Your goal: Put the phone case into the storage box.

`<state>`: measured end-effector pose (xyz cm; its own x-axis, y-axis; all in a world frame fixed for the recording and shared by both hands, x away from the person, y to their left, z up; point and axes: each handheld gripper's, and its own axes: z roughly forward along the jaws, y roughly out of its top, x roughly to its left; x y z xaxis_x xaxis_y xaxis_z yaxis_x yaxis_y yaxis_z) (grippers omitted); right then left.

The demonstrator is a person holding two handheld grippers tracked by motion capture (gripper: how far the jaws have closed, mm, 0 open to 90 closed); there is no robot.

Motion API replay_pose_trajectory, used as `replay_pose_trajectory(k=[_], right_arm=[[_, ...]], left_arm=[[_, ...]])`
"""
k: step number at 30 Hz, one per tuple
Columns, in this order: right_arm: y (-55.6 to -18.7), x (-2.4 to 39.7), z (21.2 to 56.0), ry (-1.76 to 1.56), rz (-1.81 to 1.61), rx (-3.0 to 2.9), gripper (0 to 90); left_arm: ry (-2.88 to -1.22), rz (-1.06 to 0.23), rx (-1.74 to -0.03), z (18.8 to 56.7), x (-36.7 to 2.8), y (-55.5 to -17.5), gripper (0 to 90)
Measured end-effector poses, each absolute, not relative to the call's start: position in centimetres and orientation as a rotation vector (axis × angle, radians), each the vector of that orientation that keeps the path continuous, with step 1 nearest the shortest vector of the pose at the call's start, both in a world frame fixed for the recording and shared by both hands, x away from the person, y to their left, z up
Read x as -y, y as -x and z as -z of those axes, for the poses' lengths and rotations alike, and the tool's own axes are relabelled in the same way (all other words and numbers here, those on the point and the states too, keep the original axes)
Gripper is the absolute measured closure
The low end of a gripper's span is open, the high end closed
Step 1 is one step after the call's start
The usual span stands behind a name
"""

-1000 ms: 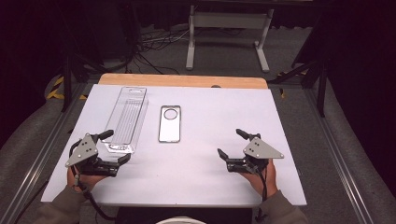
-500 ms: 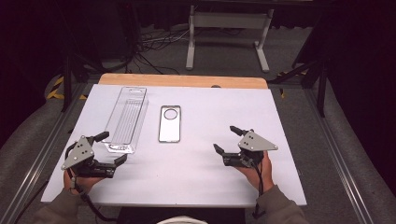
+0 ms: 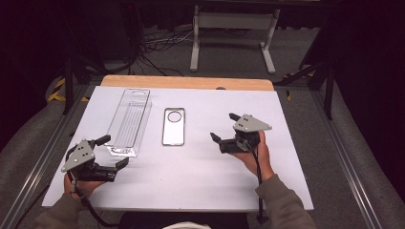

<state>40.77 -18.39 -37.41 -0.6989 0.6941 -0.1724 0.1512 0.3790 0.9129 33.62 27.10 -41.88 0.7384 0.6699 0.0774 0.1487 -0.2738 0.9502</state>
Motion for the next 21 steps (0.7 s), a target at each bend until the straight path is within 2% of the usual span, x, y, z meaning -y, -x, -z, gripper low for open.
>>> replay_pose_trajectory(k=[2,5,6,8,11,15,17,20,21], right_arm=[[-42.1,17.8,37.2,-0.741,-1.300,-2.156,17.5],[-44.2,16.8,36.9,-0.817,-1.245,-2.222,18.0],[-45.5,16.0,36.9,-0.834,-1.204,-2.277,22.8],[-46.2,15.5,36.9,-0.850,-1.173,-2.310,21.5],[-48.7,13.6,37.2,-0.877,-1.066,-2.419,26.1],[-50.1,12.3,37.3,-0.899,-1.065,-2.434,27.5],[-51.1,11.1,37.3,-0.888,-1.020,-2.461,32.8],[-52.2,9.7,37.5,-0.898,-0.947,-2.484,34.4],[-53.2,8.8,37.8,-0.914,-0.930,-2.518,37.7]], left_arm=[[-1.819,-0.576,-0.637,41.9,-27.1,-33.6,2.6],[-1.826,-0.567,-0.642,42.0,-27.2,-33.7,3.8],[-1.814,-0.562,-0.646,42.1,-27.2,-33.7,3.8],[-1.816,-0.565,-0.654,42.1,-27.3,-33.8,3.7],[-1.813,-0.566,-0.659,42.1,-27.4,-33.9,3.8],[-1.815,-0.567,-0.655,42.0,-27.4,-33.9,3.9],[-1.818,-0.567,-0.654,42.0,-27.4,-34.0,4.1],[-1.828,-0.553,-0.663,42.1,-27.4,-34.1,4.5],[-1.819,-0.548,-0.666,42.2,-27.5,-34.2,4.6]])
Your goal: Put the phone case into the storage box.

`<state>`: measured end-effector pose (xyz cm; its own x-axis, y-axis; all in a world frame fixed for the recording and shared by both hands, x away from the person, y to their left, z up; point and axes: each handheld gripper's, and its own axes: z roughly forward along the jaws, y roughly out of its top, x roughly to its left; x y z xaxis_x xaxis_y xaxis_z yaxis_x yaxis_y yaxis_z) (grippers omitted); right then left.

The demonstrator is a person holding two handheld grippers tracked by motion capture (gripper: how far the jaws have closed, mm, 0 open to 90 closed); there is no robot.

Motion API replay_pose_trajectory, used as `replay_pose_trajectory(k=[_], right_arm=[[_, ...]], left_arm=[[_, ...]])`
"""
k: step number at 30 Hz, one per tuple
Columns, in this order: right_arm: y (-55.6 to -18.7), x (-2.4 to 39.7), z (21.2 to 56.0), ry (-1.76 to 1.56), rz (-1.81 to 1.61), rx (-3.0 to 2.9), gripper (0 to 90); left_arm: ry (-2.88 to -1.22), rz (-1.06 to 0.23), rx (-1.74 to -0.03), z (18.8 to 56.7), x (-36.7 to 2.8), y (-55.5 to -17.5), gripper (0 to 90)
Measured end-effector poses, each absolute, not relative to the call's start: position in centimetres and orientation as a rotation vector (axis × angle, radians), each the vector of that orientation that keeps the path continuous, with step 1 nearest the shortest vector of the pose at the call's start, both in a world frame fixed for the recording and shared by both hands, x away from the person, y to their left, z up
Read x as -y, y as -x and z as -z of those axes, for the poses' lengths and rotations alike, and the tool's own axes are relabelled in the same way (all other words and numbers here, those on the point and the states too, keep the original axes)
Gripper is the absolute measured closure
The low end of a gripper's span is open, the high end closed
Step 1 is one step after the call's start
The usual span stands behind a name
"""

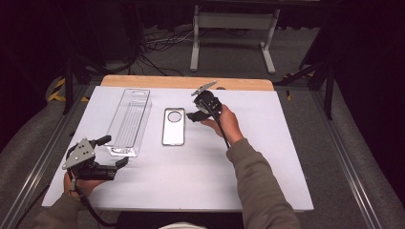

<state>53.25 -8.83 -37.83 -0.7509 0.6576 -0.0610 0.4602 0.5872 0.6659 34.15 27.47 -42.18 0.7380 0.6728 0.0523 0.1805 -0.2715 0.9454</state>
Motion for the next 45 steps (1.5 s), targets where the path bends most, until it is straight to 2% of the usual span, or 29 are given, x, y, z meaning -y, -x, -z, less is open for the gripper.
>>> replay_pose_trajectory(k=[3,5,11,19,22,30,35,37,45], right_arm=[[-54.6,7.7,38.4,-0.889,-0.851,-2.560,40.5],[-55.5,7.1,38.8,-0.891,-0.831,-2.565,49.0],[-57.3,5.5,39.9,-0.904,-0.776,-2.608,53.2],[-59.7,4.0,41.5,-0.944,-0.682,-2.650,53.7],[-60.4,4.1,41.9,-0.984,-0.681,-2.652,59.0],[-60.9,3.7,42.4,-1.007,-0.652,-2.645,69.6],[-61.1,3.4,42.7,-1.025,-0.626,-2.643,73.0],[-61.1,3.3,42.7,-1.026,-0.612,-2.645,77.6],[-60.7,2.7,42.7,-1.015,-0.559,-2.610,81.8]], left_arm=[[-1.820,-0.543,-0.667,42.2,-27.6,-34.2,4.9],[-1.822,-0.540,-0.672,42.3,-27.6,-34.4,5.1],[-1.823,-0.521,-0.690,42.5,-27.7,-34.6,5.1],[-1.840,-0.510,-0.693,42.9,-27.7,-34.5,5.2],[-1.848,-0.507,-0.686,42.9,-27.7,-34.4,5.3],[-1.856,-0.509,-0.677,42.9,-27.7,-34.0,5.6],[-1.863,-0.498,-0.676,42.9,-27.8,-33.9,5.8],[-1.859,-0.495,-0.674,42.9,-27.8,-33.9,5.9],[-1.874,-0.490,-0.665,43.0,-27.6,-33.9,6.2]])
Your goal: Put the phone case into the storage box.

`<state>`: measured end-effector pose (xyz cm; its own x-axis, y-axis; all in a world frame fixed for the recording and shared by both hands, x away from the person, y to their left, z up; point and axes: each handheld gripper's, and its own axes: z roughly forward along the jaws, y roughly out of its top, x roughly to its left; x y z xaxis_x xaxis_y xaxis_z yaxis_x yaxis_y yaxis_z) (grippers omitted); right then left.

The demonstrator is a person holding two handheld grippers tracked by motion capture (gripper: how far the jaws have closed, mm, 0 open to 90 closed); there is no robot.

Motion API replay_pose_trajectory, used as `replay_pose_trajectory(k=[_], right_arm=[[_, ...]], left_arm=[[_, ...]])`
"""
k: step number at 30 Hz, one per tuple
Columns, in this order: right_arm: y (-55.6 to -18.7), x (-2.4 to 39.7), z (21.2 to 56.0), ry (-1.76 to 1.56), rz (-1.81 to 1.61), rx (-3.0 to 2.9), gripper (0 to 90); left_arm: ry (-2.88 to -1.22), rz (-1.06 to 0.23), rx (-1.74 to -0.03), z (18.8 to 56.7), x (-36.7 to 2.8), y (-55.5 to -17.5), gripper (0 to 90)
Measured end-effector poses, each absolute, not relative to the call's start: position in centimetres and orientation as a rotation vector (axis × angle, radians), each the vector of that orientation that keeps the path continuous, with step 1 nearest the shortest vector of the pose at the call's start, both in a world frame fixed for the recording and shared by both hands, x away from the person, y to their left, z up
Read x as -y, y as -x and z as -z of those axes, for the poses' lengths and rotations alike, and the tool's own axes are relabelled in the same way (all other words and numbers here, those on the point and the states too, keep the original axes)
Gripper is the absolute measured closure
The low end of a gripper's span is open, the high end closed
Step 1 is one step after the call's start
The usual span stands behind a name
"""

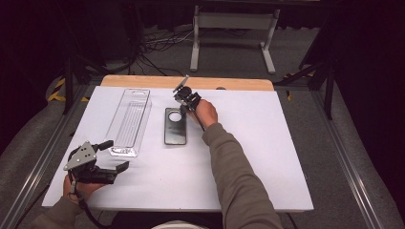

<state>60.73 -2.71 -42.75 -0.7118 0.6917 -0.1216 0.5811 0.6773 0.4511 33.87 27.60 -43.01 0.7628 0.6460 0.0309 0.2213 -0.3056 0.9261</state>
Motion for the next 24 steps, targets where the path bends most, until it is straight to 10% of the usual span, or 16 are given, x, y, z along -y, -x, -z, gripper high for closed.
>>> replay_pose_trajectory(k=[24], right_arm=[[-53.8,5.9,37.8,-0.964,-0.880,-2.297,84.2]], left_arm=[[-1.819,-0.523,-0.656,40.7,-27.3,-33.8,4.8]])
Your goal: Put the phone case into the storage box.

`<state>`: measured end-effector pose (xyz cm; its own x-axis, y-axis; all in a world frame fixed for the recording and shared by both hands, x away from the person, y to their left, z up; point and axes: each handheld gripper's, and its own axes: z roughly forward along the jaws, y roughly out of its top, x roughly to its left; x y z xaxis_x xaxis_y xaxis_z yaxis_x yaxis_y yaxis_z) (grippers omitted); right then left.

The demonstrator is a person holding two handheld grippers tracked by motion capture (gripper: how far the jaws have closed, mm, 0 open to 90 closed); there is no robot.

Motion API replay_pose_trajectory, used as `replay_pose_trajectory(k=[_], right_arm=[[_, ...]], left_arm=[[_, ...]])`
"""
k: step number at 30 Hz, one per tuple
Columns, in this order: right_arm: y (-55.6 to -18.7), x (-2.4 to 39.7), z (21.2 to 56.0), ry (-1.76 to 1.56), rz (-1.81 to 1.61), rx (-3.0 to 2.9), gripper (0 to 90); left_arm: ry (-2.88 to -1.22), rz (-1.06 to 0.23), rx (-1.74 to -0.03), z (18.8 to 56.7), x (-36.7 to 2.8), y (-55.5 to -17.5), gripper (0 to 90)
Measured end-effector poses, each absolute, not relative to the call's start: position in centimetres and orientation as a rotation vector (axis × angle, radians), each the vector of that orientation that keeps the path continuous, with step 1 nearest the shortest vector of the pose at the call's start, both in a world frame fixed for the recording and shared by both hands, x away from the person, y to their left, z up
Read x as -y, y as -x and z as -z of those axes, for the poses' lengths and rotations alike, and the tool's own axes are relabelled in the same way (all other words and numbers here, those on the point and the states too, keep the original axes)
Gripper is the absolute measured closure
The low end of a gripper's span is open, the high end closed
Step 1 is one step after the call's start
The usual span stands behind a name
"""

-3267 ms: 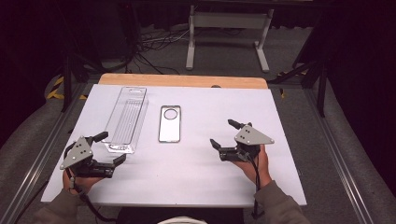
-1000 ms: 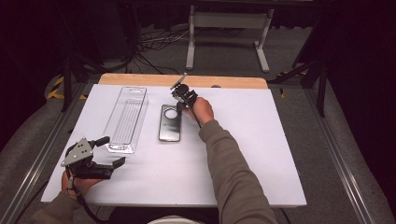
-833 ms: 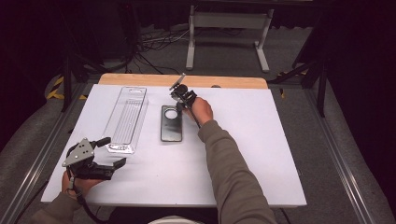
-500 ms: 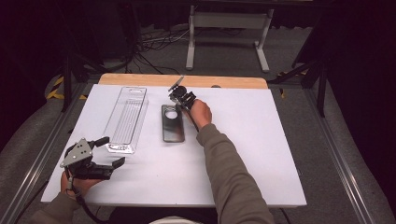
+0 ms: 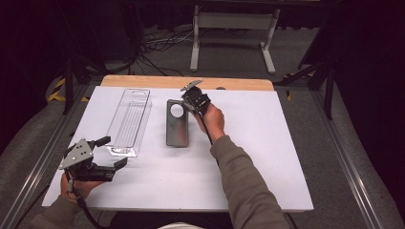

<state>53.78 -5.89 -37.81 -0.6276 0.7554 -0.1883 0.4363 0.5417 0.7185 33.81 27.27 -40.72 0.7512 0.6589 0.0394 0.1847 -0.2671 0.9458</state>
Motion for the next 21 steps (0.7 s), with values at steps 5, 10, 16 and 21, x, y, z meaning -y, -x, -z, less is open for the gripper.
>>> replay_pose_trajectory(k=[5,10,16,21], right_arm=[[-50.7,7.7,35.3,-0.907,-0.962,-2.214,84.2],[-48.5,9.0,34.4,-0.886,-1.009,-2.186,84.2],[-46.6,9.7,34.5,-0.862,-1.038,-2.155,84.1],[-44.0,10.1,34.5,-0.811,-1.070,-2.100,84.1]], left_arm=[[-1.833,-0.534,-0.662,39.8,-26.3,-34.4,4.0],[-1.858,-0.542,-0.682,38.9,-25.0,-35.2,4.3],[-1.901,-0.546,-0.695,38.0,-23.1,-35.8,8.2],[-1.927,-0.582,-0.693,37.4,-21.2,-35.9,10.1]])
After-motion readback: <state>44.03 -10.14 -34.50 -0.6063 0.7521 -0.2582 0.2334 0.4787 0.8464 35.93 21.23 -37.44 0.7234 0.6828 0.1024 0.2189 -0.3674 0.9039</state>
